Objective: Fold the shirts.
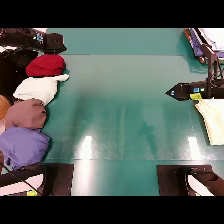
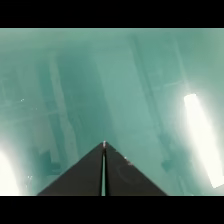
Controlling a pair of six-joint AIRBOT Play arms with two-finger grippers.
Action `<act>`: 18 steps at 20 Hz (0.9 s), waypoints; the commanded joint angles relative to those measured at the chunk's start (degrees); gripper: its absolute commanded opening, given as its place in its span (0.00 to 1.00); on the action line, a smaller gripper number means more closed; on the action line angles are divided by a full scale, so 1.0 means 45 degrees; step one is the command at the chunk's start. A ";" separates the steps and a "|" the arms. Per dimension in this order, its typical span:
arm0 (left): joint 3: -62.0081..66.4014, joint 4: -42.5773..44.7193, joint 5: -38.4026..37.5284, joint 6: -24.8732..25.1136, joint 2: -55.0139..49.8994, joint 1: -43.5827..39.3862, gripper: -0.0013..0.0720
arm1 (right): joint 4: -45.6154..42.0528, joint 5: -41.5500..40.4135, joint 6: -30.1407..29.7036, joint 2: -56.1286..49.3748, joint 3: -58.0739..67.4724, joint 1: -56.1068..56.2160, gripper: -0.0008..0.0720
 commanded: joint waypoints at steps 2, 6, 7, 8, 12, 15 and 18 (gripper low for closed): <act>0.0000 0.2021 0.1530 0.1044 -0.0121 -0.0005 0.47 | 0.0015 -0.0262 0.0015 0.0010 0.0015 0.0010 0.04; 0.0000 0.8082 0.2297 -0.0287 -0.1554 0.0131 0.87 | 0.0019 -0.0306 0.0015 0.0010 0.0015 0.0010 0.04; 0.0000 0.8223 0.2560 -0.0529 -0.2200 0.0457 0.87 | 0.0019 -0.0306 0.0015 0.0010 0.0015 0.0015 0.04; 0.0000 0.7956 0.2861 -0.0952 -0.2919 0.0894 0.87 | 0.0019 -0.0311 0.0019 0.0010 0.0015 0.0015 0.04; 0.0005 0.6062 0.3857 -0.1336 -0.5537 0.2647 0.87 | 0.0015 -0.0379 0.0019 0.0005 0.0015 0.0015 0.04; 0.0005 0.5270 0.4702 -0.0967 -0.6839 0.3361 0.87 | 0.0019 -0.0748 0.0024 0.0005 0.0010 0.0015 0.04; 0.0015 0.5260 0.5139 -0.0899 -0.7402 0.3604 0.87 | 0.0024 -0.0947 0.0019 -0.0049 0.0010 0.0015 0.04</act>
